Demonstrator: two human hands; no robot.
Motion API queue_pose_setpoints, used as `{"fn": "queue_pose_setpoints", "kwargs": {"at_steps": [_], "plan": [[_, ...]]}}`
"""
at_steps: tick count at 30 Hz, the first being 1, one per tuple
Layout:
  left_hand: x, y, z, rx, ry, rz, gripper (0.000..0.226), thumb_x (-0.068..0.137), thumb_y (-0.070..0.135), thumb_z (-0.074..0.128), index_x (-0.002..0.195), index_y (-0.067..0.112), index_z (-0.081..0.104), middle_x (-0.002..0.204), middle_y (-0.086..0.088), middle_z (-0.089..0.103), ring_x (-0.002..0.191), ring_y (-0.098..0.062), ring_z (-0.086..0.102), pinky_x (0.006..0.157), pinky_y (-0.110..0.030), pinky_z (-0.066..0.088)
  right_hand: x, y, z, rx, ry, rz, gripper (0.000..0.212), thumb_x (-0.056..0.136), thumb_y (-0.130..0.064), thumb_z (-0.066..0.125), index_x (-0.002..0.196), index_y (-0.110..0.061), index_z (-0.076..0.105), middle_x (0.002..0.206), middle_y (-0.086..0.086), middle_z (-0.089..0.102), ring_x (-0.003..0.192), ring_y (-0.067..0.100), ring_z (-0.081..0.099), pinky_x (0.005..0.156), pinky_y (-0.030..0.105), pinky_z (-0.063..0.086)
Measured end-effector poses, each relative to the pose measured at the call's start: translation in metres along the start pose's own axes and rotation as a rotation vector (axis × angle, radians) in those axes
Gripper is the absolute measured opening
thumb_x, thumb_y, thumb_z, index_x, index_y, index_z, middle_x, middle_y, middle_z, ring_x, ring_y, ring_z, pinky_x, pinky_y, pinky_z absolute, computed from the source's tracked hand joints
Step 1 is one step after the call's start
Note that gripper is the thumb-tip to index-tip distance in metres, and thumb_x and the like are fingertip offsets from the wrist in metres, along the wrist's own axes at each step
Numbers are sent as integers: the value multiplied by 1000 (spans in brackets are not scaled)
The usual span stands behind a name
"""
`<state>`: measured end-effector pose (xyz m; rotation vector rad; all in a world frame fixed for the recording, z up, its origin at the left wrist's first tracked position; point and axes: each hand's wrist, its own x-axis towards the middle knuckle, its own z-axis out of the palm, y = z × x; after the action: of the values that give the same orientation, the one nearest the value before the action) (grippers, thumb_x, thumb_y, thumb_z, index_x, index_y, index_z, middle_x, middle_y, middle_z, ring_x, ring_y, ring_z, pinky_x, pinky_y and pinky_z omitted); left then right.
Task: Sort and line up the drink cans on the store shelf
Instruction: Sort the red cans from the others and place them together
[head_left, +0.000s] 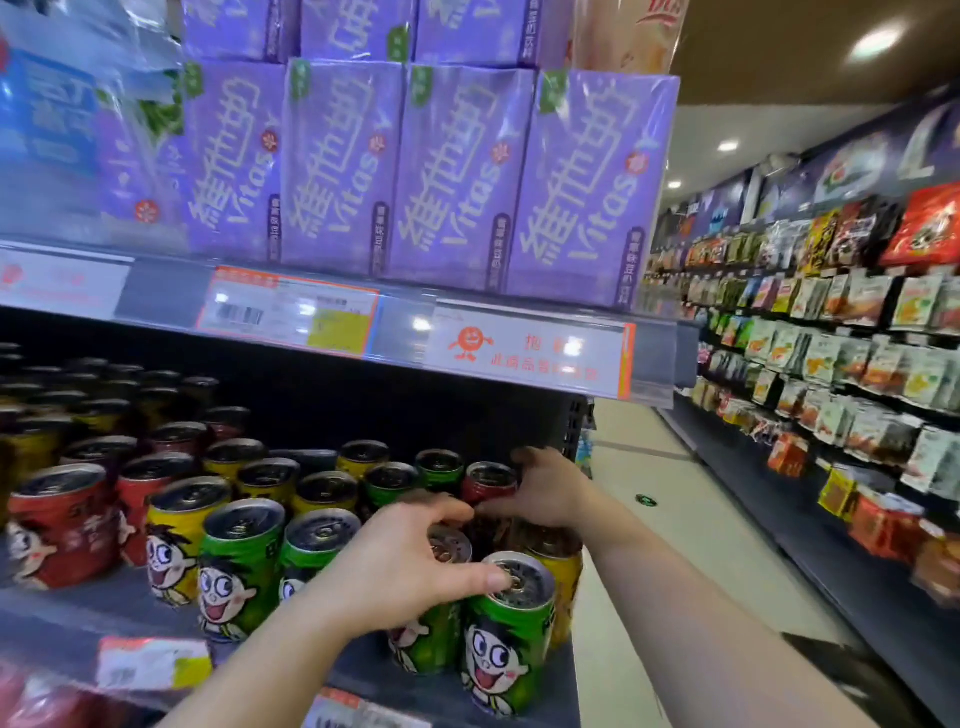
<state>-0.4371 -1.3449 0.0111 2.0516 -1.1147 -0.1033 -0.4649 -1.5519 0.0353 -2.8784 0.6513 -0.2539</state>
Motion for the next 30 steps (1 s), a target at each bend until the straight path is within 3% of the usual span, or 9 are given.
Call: {"fn": "queue_pose_setpoints", "kwargs": {"at_steps": [5,9,13,16,20,23,24,30], "plan": [[-3,3,2,-38,22,-12,80,58,67,74,128,35,52,122,24,51,111,5,47,84,-12,36,6,3,-1,98,17,22,72,60,-61,76,116,-17,63,115,2,63,109,21,58,90,29,47],[-7,2,4,-29,58,-1,81,58,67,73,130,36,50,128,19,51,107,4,51,78,-10,44,-5,1,3,192,100,34,77,44,-68,73,106,-24,63,104,-7,62,101,16,60,84,31,49],[-13,5,3,-74,217,40,81,57,65,74,127,30,53,127,14,53,113,1,48,94,-17,39,-34,-4,-4,305,290,-36,66,48,-58,77,104,-32,55,97,-10,63,93,16,61,82,33,50],[-18,7,-6,-83,322,67,74,62,58,75,125,25,56,122,11,55,112,-2,50,94,-18,39,-62,-17,-14,312,397,-97,66,54,-51,81,111,-34,52,103,-11,65,94,13,62,82,33,51],[-27,6,-22,-66,386,119,62,71,42,77,126,23,56,117,10,54,109,-1,50,93,-16,40,-98,-47,-28,332,498,-169,64,53,-50,82,110,-35,58,102,-11,66,95,10,63,83,29,51],[-40,-2,-37,-110,386,177,61,69,37,79,125,25,56,115,11,53,109,-1,52,98,-25,45,-127,-79,-36,308,539,-200,63,57,-43,84,111,-36,55,94,-22,59,86,-1,53,72,2,37],[-45,-6,-42,-117,390,205,60,68,36,79,123,26,56,114,13,53,108,-1,52,97,-25,45,-137,-91,-37,322,546,-212,62,57,-42,84,110,-39,53,91,-27,56,82,-5,49,70,-1,34],[-81,-47,-94,-167,492,303,55,66,27,76,115,35,55,109,19,53,107,2,51,85,-10,42,-153,-182,-20,474,500,-312,63,57,-40,84,107,-46,48,98,-29,59,95,-11,54,76,9,42]]}}
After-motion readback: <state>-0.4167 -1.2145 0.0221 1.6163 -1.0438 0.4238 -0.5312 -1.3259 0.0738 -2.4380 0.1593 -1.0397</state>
